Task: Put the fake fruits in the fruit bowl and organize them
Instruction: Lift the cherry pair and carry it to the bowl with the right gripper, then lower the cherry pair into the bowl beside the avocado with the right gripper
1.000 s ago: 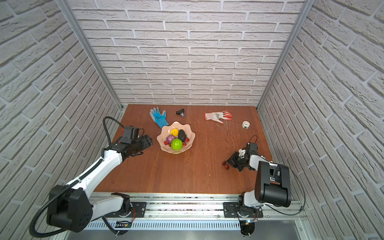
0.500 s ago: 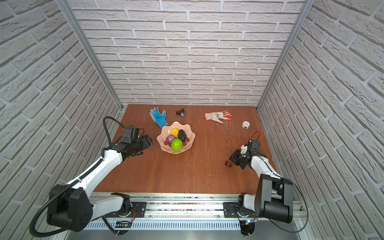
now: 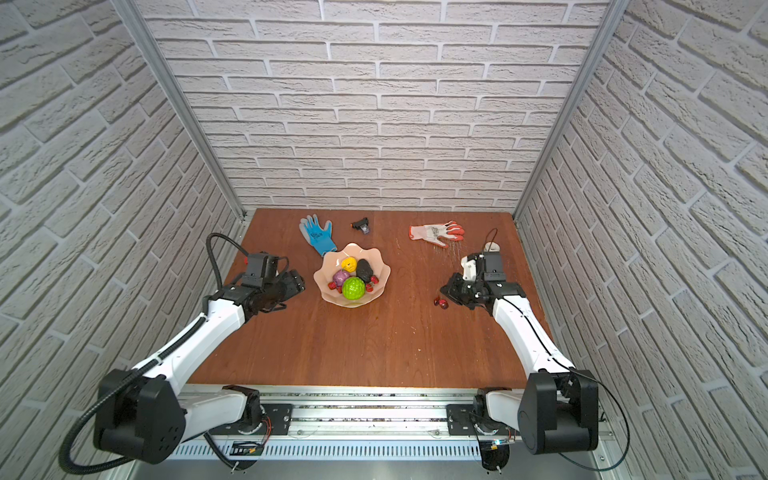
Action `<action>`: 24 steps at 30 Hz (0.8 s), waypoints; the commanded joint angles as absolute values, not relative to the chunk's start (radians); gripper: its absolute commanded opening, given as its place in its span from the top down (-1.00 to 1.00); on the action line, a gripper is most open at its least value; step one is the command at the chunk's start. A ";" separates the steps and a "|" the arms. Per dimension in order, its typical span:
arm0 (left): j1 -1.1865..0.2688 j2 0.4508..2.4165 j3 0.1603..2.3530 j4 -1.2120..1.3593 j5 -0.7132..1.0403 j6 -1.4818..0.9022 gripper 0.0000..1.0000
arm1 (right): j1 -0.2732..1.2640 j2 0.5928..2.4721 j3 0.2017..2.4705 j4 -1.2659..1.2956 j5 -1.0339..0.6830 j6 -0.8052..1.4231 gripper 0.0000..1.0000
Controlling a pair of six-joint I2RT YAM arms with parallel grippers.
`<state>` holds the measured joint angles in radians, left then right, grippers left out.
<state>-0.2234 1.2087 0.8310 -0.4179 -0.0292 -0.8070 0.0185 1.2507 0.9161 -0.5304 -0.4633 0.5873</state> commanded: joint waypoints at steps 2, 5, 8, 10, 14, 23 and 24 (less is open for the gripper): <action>-0.224 1.182 0.845 -0.437 -0.052 -0.805 -0.59 | 0.124 1.334 1.028 -0.473 -0.440 0.619 0.89; -0.226 1.162 0.830 -0.442 -0.049 -0.810 -0.60 | 0.203 1.446 1.130 -0.431 -0.452 0.625 0.89; -0.224 1.134 0.811 -0.448 -0.056 -0.817 -0.59 | 0.272 1.572 1.246 -0.416 -0.447 0.605 0.89; -0.224 1.122 0.801 -0.456 -0.056 -0.822 -0.60 | 0.312 1.654 1.327 -0.414 -0.436 0.585 0.89; -0.224 1.111 0.799 -0.469 -0.059 -0.821 -0.60 | 0.359 1.775 1.435 -0.383 -0.441 0.571 0.89; -0.216 1.116 0.797 -0.469 -0.058 -0.818 -0.60 | 0.419 1.949 1.512 -0.297 -0.476 0.645 0.89; -0.214 1.115 0.796 -0.468 -0.056 -0.816 -0.60 | 0.420 1.954 1.511 -0.297 -0.469 0.643 0.89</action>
<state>-0.2234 1.1240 0.8116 -0.4721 -0.0425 -0.8154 0.4110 1.9549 1.4960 -0.3454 -0.4686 0.6258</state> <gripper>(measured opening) 0.800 0.059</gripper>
